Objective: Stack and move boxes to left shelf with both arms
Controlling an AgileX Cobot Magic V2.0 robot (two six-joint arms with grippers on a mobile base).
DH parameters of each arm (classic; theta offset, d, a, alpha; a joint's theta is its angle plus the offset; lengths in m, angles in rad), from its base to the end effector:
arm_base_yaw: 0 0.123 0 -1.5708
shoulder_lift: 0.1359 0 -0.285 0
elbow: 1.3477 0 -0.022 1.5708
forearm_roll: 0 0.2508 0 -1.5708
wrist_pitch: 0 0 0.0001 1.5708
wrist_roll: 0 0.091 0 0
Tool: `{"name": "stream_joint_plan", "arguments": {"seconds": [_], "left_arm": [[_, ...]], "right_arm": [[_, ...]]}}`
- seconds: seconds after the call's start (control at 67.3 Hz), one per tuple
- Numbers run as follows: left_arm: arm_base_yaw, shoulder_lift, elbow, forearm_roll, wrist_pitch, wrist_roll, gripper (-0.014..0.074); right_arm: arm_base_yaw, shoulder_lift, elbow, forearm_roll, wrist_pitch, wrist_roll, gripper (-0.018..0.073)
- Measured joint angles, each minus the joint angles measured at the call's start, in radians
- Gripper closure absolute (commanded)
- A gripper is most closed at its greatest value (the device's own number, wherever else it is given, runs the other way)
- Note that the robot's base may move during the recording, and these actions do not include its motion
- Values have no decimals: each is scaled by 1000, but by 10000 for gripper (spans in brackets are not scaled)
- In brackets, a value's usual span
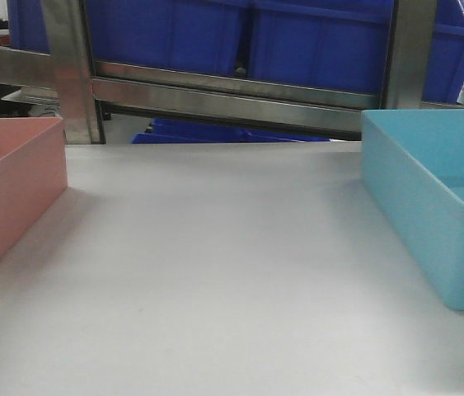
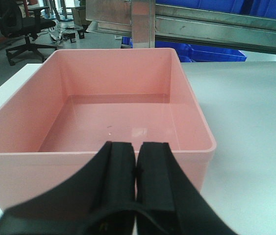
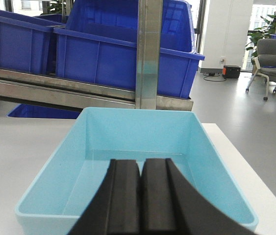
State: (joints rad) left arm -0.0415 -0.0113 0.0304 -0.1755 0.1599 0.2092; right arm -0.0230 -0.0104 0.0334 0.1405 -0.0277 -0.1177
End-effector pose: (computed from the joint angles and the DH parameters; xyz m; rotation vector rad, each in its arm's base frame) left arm 0.0564 -0.0049 0.1892 0.0853 1.6580 -0.0273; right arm 0.0567 -0.0016 0.2049 0.0370 1.4787 -0.0031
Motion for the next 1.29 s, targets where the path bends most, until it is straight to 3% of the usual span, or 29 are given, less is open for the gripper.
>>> {"name": "stream_joint_plan", "arguments": {"seconds": [0.565, 0.684, 0.833, 0.937, 1.041, 1.175, 1.294], "left_arm": [[0, 0, 0, 0, -18, 0, 601], [0, 0, 0, 0, -88, 0, 601], [0, 0, 0, -28, -291, 0, 598], [0, 39, -86, -21, -250, 0, 593], [0, 135, -246, 8, -160, 0, 529], [0, 303, -464, 60, -29, 0, 318], [0, 474, -602, 74, 115, 0, 186]], "right_arm": [[0, 0, 0, 0, 0, 0, 538], [0, 0, 0, 0, 0, 0, 538], [0, 0, 0, 0, 0, 0, 538], [0, 0, 0, 0, -4, 0, 538], [0, 0, 0, 0, -22, 0, 538], [0, 0, 0, 0, -24, 0, 538], [0, 0, 0, 0, -26, 0, 538]]}}
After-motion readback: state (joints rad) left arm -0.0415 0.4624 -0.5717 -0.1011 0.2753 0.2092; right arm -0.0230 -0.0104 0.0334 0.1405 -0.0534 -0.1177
